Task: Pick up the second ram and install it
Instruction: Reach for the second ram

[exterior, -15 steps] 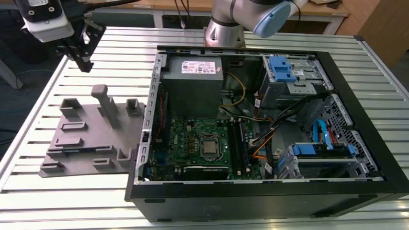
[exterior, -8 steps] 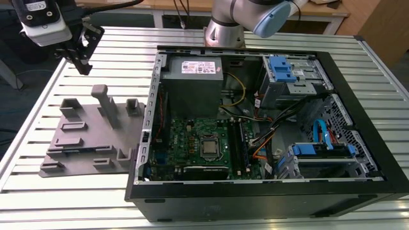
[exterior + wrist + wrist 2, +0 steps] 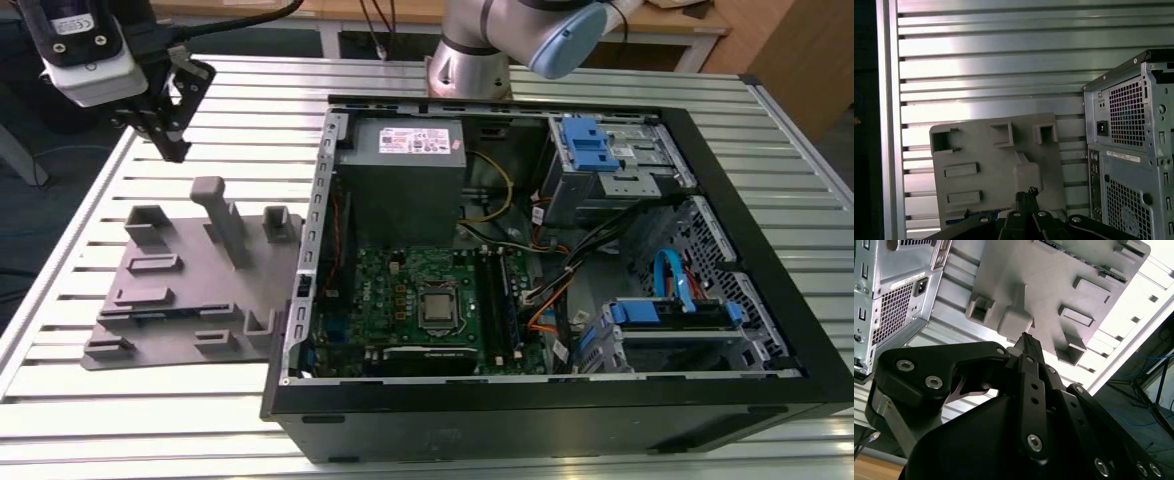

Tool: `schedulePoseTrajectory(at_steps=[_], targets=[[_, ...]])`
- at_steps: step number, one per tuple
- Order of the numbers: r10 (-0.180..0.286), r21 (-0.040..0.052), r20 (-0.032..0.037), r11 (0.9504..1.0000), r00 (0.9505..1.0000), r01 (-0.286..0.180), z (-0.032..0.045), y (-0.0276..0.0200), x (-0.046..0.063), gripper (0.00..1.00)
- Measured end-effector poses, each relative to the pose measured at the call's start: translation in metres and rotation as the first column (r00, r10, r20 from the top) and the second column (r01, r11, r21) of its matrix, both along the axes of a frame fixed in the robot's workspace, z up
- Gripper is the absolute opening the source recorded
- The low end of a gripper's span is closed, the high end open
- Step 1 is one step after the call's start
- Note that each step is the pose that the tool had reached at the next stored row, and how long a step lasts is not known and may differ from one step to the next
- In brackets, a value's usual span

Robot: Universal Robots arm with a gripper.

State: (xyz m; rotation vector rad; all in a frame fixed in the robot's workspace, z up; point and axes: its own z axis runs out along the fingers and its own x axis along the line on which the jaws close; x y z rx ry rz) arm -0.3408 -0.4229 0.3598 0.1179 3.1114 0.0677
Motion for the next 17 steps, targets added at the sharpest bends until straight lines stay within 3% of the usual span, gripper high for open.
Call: schedulePoseTrajectory(at_steps=[5,17], targets=[[0.000,-0.0002,-0.0002,1.0000,1.0000,0.000,-0.0061,-0.0039,-0.002,0.07],[0.000,0.0000,0.0000,1.0000,1.0000,0.000,-0.0238,-0.0267,-0.012,0.07]])
